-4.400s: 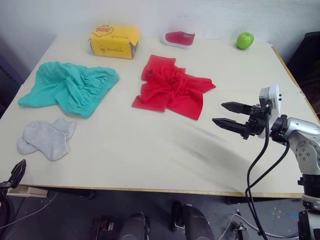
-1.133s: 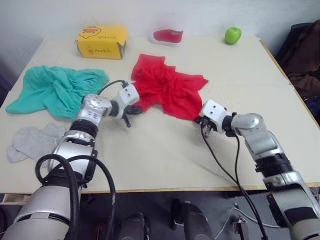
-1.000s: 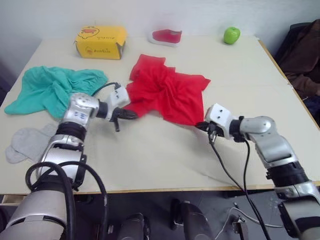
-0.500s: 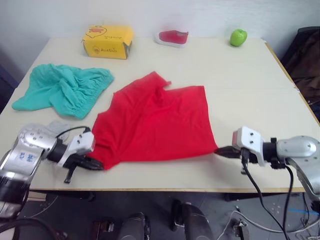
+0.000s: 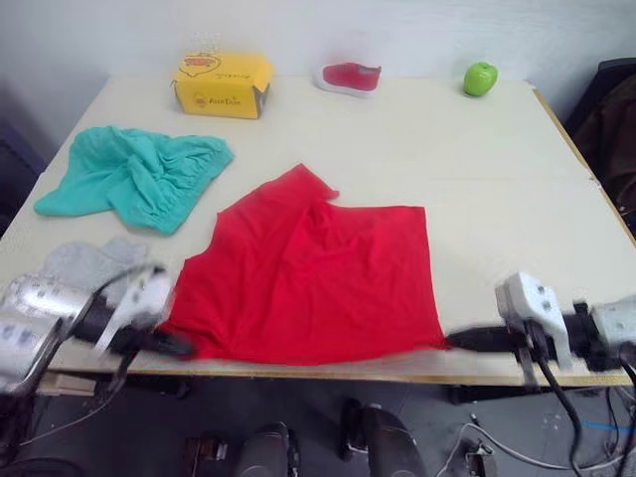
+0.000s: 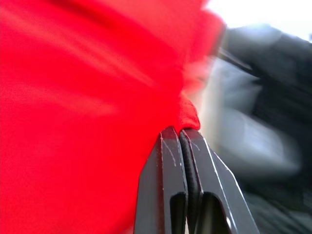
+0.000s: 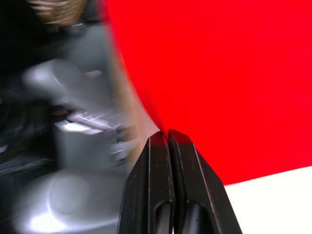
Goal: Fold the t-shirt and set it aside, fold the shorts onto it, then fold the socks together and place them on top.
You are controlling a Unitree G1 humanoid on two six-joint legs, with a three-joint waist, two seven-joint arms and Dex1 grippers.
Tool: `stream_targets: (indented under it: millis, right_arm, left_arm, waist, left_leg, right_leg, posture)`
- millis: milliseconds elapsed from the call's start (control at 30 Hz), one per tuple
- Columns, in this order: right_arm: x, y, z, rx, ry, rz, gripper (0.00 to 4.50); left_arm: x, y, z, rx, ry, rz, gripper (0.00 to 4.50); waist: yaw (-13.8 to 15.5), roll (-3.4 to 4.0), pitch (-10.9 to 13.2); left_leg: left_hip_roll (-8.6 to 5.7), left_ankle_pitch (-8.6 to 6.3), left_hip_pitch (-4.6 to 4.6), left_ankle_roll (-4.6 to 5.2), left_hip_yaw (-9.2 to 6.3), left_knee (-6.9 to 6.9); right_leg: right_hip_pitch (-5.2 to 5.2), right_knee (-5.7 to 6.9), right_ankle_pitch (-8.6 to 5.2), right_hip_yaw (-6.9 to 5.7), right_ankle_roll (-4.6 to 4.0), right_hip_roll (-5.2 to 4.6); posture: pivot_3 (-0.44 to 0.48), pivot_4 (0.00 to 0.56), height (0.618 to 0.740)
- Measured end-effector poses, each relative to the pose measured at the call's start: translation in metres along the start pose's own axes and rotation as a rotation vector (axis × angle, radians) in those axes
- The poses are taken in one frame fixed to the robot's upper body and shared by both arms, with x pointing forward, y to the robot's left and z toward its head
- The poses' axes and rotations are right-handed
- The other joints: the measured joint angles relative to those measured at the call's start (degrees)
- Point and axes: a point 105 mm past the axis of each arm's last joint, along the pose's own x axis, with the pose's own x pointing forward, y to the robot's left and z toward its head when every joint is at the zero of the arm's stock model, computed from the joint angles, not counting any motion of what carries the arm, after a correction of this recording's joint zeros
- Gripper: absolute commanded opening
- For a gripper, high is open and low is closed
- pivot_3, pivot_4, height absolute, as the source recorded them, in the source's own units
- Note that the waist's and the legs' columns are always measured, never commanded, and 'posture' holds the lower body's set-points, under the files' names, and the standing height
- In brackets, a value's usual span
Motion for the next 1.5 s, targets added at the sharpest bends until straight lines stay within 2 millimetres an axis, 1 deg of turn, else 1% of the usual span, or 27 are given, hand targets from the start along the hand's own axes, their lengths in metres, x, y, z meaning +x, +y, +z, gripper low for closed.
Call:
stream_targets:
  millis: [67,100,133,167,200,233,267,300,333,367,400,433,467,500,533,567,600,633,700,800,900,933,1000,1100,1233,1400,1500]
  right_arm:
    - [0.013,-0.041,0.019,-0.056,-0.079,-0.177,0.0]
    - [0.017,-0.07,0.039,-0.108,-0.141,-0.317,0.0]
    - [0.013,-0.097,0.066,-0.197,-0.206,-0.464,0.0]
    - [0.003,-0.119,0.09,-0.291,-0.242,-0.604,0.0]
    - [-0.017,-0.14,0.123,-0.415,-0.299,-0.765,0.0]
    - [-0.04,-0.152,0.153,-0.534,-0.348,-0.891,0.0]
    - [-0.062,-0.155,0.183,-0.652,-0.393,-0.983,0.0]
    - [-0.083,-0.151,0.212,-0.776,-0.449,-1.054,0.0]
    - [-0.099,-0.145,0.233,-0.864,-0.497,-1.101,0.0]
    - [-0.111,-0.14,0.244,-0.922,-0.525,-1.126,0.0]
    - [-0.121,-0.137,0.249,-0.956,-0.542,-1.142,0.0]
    - [-0.128,-0.137,0.25,-0.967,-0.548,-1.151,0.0]
    - [-0.131,-0.137,0.247,-0.968,-0.542,-1.141,0.0]
    - [-0.129,-0.139,0.243,-0.958,-0.53,-1.125,0.0]
    - [-0.122,-0.142,0.233,-0.935,-0.509,-1.094,0.0]
    - [-0.113,-0.145,0.219,-0.902,-0.48,-1.054,0.0]
    - [-0.097,-0.146,0.196,-0.857,-0.431,-0.987,0.0]
    - [-0.085,-0.147,0.176,-0.813,-0.39,-0.935,0.0]
    - [-0.052,-0.14,0.122,-0.688,-0.288,-0.79,0.0]
    - [-0.017,-0.113,0.053,-0.531,-0.161,-0.62,0.0]
    - [0.002,-0.081,0.006,-0.418,-0.088,-0.503,0.0]
    - [0.006,-0.075,-0.004,-0.39,-0.07,-0.48,0.0]
    - [0.009,-0.064,-0.015,-0.371,-0.05,-0.444,0.0]
    - [0.008,-0.051,-0.021,-0.353,-0.042,-0.403,0.0]
    - [0.005,-0.039,-0.026,-0.329,-0.025,-0.333,0.0]
    - [0.003,-0.005,-0.04,-0.274,0.032,-0.127,0.0]
    - [-0.001,0.004,-0.043,-0.256,0.056,-0.062,0.0]
  left_arm:
    - [0.009,0.058,0.038,0.057,-0.169,0.258,0.01]
    - [0.003,0.094,0.069,0.087,-0.271,0.437,0.01]
    - [-0.014,0.121,0.108,0.143,-0.378,0.598,0.01]
    - [-0.035,0.138,0.139,0.179,-0.465,0.724,0.01]
    - [-0.066,0.149,0.174,0.214,-0.575,0.85,0.01]
    - [-0.096,0.151,0.205,0.258,-0.67,0.932,0.01]
    - [-0.121,0.147,0.231,0.305,-0.745,0.979,0.01]
    - [-0.142,0.139,0.255,0.359,-0.811,1.005,0.01]
    - [-0.154,0.132,0.269,0.408,-0.847,1.015,0.01]
    - [-0.16,0.127,0.275,0.445,-0.852,1.009,0.01]
    - [-0.16,0.124,0.274,0.479,-0.829,0.98,0.01]
    - [-0.156,0.123,0.268,0.5,-0.789,0.941,0.01]
    - [-0.15,0.123,0.259,0.504,-0.746,0.894,0.01]
    - [-0.143,0.124,0.249,0.498,-0.71,0.853,0.01]
    - [-0.132,0.126,0.235,0.473,-0.666,0.807,0.01]
    - [-0.121,0.128,0.218,0.453,-0.616,0.762,0.01]
    - [-0.108,0.126,0.193,0.431,-0.539,0.697,0.01]
    - [-0.1,0.126,0.171,0.392,-0.487,0.66,0.01]
    - [-0.077,0.117,0.122,0.287,-0.381,0.554,0.01]
    - [-0.046,0.092,0.062,0.149,-0.258,0.429,0.01]
    - [-0.016,0.054,0.018,0.061,-0.14,0.313,0.01]
    - [-0.006,0.043,0.007,0.037,-0.109,0.277,0.01]
    - [0.006,0.022,-0.008,0.004,-0.06,0.225,0.01]
    - [0.013,-0.001,-0.016,-0.001,-0.003,0.172,0.01]
    - [0.009,-0.01,-0.02,0.013,0.053,0.156,0.01]
    - [0.005,-0.022,-0.031,-0.013,0.108,0.122,0.01]
    - [0.004,-0.031,-0.032,-0.021,0.116,0.102,0.01]
  waist:
    - [0.04,-0.16,0.04]
    - [-0.14,-0.42,0.18]
    - [-0.32,-0.69,0.34]
    - [-0.71,-0.73,0.33]
    - [-1.34,-0.77,0.37]
    - [-1.88,-0.76,0.36]
    - [-2.29,-0.76,0.36]
    - [-2.69,-0.76,0.36]
    - [-3.14,-0.72,0.33]
    - [-3.41,-0.71,0.33]
    - [-3.53,-0.69,0.31]
    - [-3.58,-0.69,0.31]
    - [-3.77,-0.67,0.29]
    - [-3.89,-0.64,0.28]
    - [-3.89,-0.64,0.28]
    - [-3.89,-0.64,0.29]
    - [-3.86,-0.64,0.28]
    - [-3.82,-0.64,0.29]
    - [-3.37,-0.61,0.32]
    - [-2.74,-0.49,0.4]
    - [-1.85,-0.39,0.45]
    - [-1.79,-0.39,0.45]
    - [-1.64,-0.39,0.45]
    - [-1.57,-0.39,0.45]
    - [-1.53,-0.38,0.45]
    - [-1.33,-0.37,0.45]
    - [-1.13,-0.37,0.45]
  left_leg:
    - [-0.03,0.04,-0.06,0.02,-0.02,0.14]
    - [-0.04,0.07,-0.42,0.01,-0.01,0.46]
    - [-0.05,0.07,-0.96,0.02,0.08,0.59]
    - [-0.08,0.06,-1.27,0.0,0.23,0.58]
    - [-0.26,0.07,-1.73,0.01,0.41,0.54]
    - [-0.43,0.1,-1.95,0.04,0.48,0.42]
    - [-0.74,0.12,-2.11,0.01,0.6,0.4]
    - [-0.77,0.15,-2.0,-0.04,0.6,0.35]
    - [-0.8,0.22,-1.63,-0.17,0.63,0.33]
    - [-0.75,0.23,-1.12,-0.18,0.6,0.27]
    - [-0.69,0.23,-0.59,-0.19,0.53,0.25]
    - [-0.6,0.22,-0.26,-0.18,0.44,-0.16]
    - [-0.44,0.21,-0.05,-0.16,0.4,-0.51]
    - [-0.41,0.18,0.04,-0.1,0.46,-0.54]
    - [-0.57,0.03,-0.28,-0.01,0.47,-0.5]
    - [-0.63,0.01,-0.37,0.02,0.47,-0.5]
    - [-0.66,0.0,-0.34,0.03,0.44,-0.44]
    - [-0.68,-0.08,-0.4,0.19,0.42,-0.36]
    - [-0.64,-0.29,-0.58,0.63,0.27,-0.31]
    - [-0.53,-0.28,-0.57,0.63,0.04,0.27]
    - [-0.49,-0.3,-0.36,0.6,0.04,0.57]
    - [-0.5,-0.3,-0.3,0.6,0.05,0.62]
    - [-0.5,-0.3,-0.3,0.61,0.05,0.65]
    - [-0.5,-0.31,-0.3,0.58,0.04,0.62]
    - [-0.5,-0.31,-0.29,0.58,0.05,0.59]
    - [-0.5,-0.31,-0.29,0.58,0.04,0.53]
    - [-0.49,-0.32,-0.25,0.58,0.04,0.52]
  right_leg:
    - [-0.01,0.21,0.11,-0.04,0.01,0.02]
    - [-0.33,0.39,0.21,-0.04,-0.03,0.01]
    - [-0.89,0.48,0.32,-0.11,-0.08,-0.03]
    - [-1.38,0.58,0.31,-0.05,-0.08,-0.08]
    - [-1.97,0.69,0.31,-0.01,-0.08,-0.12]
    - [-2.45,0.77,0.3,-0.09,-0.06,-0.12]
    - [-2.77,0.91,0.26,-0.37,-0.14,-0.07]
    - [-2.75,0.99,0.2,-0.77,-0.23,-0.08]
    - [-2.45,1.15,0.18,-1.07,-0.27,-0.1]
    - [-2.02,1.55,0.17,-1.19,-0.29,-0.11]
    - [-1.48,1.61,0.12,-1.26,-0.36,-0.07]
    - [-1.06,1.53,0.11,-1.36,-0.34,-0.06]
    - [-0.81,1.12,0.05,-1.36,-0.25,-0.11]
    - [-0.72,0.56,-0.12,-1.3,0.05,-0.14]
    - [-0.8,0.35,-0.34,-1.22,0.4,-0.28]
    - [-0.82,0.3,-0.34,-1.2,0.42,-0.35]
    - [-0.76,0.35,-0.29,-1.14,0.49,-0.4]
    - [-0.75,0.36,-0.29,-1.11,0.5,-0.41]
    - [-0.76,0.17,-0.3,-1.1,0.53,-0.38]
    - [-0.61,0.55,-0.27,-0.98,0.51,-0.65]
    - [-0.38,0.73,-0.19,-0.89,0.37,-0.79]
    - [-0.32,0.78,-0.19,-0.87,0.37,-0.82]
    - [-0.32,0.78,-0.14,-0.86,0.32,-0.85]
    - [-0.33,0.76,-0.14,-0.87,0.31,-0.85]
    - [-0.31,0.72,-0.14,-0.89,0.31,-0.85]
    - [-0.3,0.62,-0.15,-0.92,0.3,-0.84]
    - [-0.28,0.61,-0.15,-0.92,0.3,-0.84]
  posture:
    - [0.0,0.15,0.74]
    - [0.0,0.15,0.74]
    - [0.0,0.15,0.74]
    - [0.0,0.15,0.74]
    - [0.0,0.15,0.74]
    - [0.0,0.15,0.74]
    - [0.0,0.15,0.74]
    - [0.0,0.15,0.74]
    - [0.0,0.15,0.74]
    - [0.0,0.15,0.74]
    - [0.0,0.15,0.74]
    - [0.0,0.15,0.74]
    - [0.0,0.15,0.74]
    - [0.0,0.15,0.74]
    - [0.0,0.15,0.74]
    - [0.0,0.15,0.74]
    - [0.0,0.15,0.74]
    - [0.0,0.15,0.74]
    - [0.0,0.15,0.74]
    - [0.0,0.15,0.74]
    - [0.0,0.15,0.74]
    - [0.0,0.15,0.74]
    - [0.0,0.15,0.74]
    - [0.0,0.15,0.74]
    - [0.0,0.15,0.74]
    - [0.0,0.15,0.74]
    - [0.0,0.15,0.74]
